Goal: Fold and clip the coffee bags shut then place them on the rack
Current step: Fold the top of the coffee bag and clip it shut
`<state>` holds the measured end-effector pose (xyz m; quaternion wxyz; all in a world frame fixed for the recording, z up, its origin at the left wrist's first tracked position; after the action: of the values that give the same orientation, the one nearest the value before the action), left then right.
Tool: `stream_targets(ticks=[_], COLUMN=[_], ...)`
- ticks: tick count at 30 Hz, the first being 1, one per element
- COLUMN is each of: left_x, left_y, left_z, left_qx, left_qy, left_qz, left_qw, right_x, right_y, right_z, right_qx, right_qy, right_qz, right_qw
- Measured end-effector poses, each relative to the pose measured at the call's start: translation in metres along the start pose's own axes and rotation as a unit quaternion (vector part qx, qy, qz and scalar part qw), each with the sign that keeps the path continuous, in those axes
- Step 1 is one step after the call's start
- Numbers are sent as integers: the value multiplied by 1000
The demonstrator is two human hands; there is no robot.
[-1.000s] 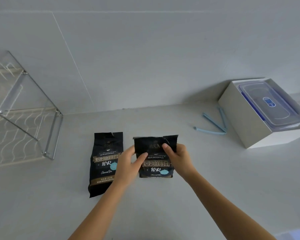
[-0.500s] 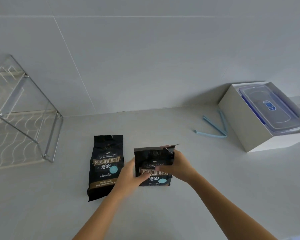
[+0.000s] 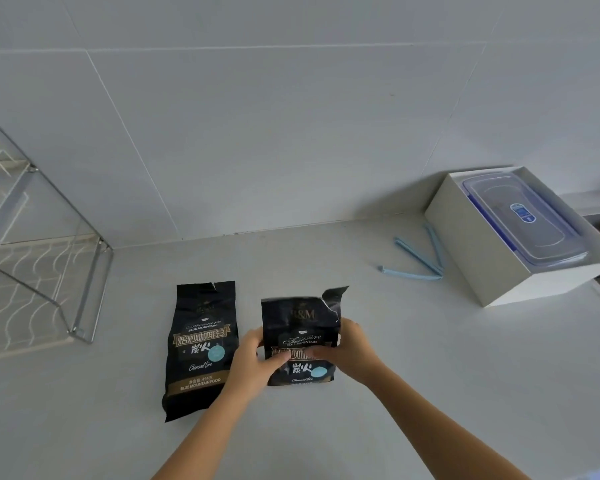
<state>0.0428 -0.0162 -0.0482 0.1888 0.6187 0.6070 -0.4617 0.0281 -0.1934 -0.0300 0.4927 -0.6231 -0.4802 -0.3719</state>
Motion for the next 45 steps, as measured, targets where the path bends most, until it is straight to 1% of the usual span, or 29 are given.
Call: stream_targets(ticks=[3, 7, 11, 13, 14, 15, 17, 18, 19, 21, 23, 25, 28, 30, 32, 33, 35, 36, 38, 40, 42, 44, 45], left_x=[-6, -17, -19, -15, -12, -8, 1, 2, 1, -5, -11, -13, -15, -23, -32, -36, -40, -38, -29, -21, -18, -19, -20], left_y=[0, 3, 9, 8, 5, 3, -2, -5, -8, -16, -22, -24, -27, -29, -28, -25, -17, -12, -5, -1, -1, -3, -4], left_z=[10, 7, -1, -2, -1, 1, 2, 0, -4, -16, -26, -30, -31, -34, -37, -37, -31, -27, -23, -24, -23, -22, -23], left_qx=[25, -27, -42, -63, -76, -90, -120, -142, -170, -237, -286, -297, -288, -286, -279, -263, -195, -150, -77, -50, -19, 0, -1], left_qy=[-39, -80, -76, -95, -115, -139, -172, -171, -156, -114, -89, -69, -40, -2, 54, 84, 107, 91, 12, -48, -84, -83, -65], left_qz=[-16, -10, 7, 4, -5, -20, -45, -44, -33, -6, 16, 26, 60, 102, 139, 156, 169, 159, 116, 79, 62, 64, 66], left_qw=[999, 996, 996, 993, 990, 986, 977, 974, 972, 965, 954, 952, 955, 953, 949, 949, 960, 972, 990, 994, 994, 995, 996], right_x=[-1, 0, 0, 1, 1, 1, -5, -7, -7, -3, 7, 18, 30, 33, 32, 31, 31, 31, 26, 15, 5, 1, 2], right_y=[-1, 1, 6, 5, 5, 4, 0, -3, -7, -13, -16, -15, -15, -14, -8, -6, -3, -2, 1, 2, 2, 0, 0], right_z=[-2, 0, 1, 1, 2, 1, -3, -7, -13, -19, -18, -16, -8, -5, -7, -9, -9, -8, -8, -9, -11, -13, -13], right_qx=[-10, -30, -39, -46, -51, -60, -106, -142, -182, -230, -237, -216, -150, -112, -107, -109, -102, -95, -79, -66, -56, -43, -38], right_qy=[-10, -15, -17, -11, 10, 56, 185, 218, 212, 178, 133, 68, -19, -38, -8, 14, 49, 58, 101, 198, 273, 293, 282], right_qz=[-3, 1, 11, 9, 7, 9, 21, 18, 2, -37, -79, -114, -172, -187, -165, -151, -133, -126, -97, -38, 5, 17, 16], right_qw=[1000, 999, 999, 999, 999, 997, 977, 965, 960, 956, 959, 967, 973, 975, 980, 982, 985, 986, 987, 977, 960, 955, 959])
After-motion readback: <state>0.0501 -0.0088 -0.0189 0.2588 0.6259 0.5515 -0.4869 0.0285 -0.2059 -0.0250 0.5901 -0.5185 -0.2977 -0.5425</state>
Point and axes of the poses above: each hand's wrist, its own y-axis towards the middle knuckle, its own z-axis out of the palm, x = y × z, the point moved 9 cm from there along y, towards the middle knuckle, and after that the axes turned 13 degrees about y, right-handed, at the moved point
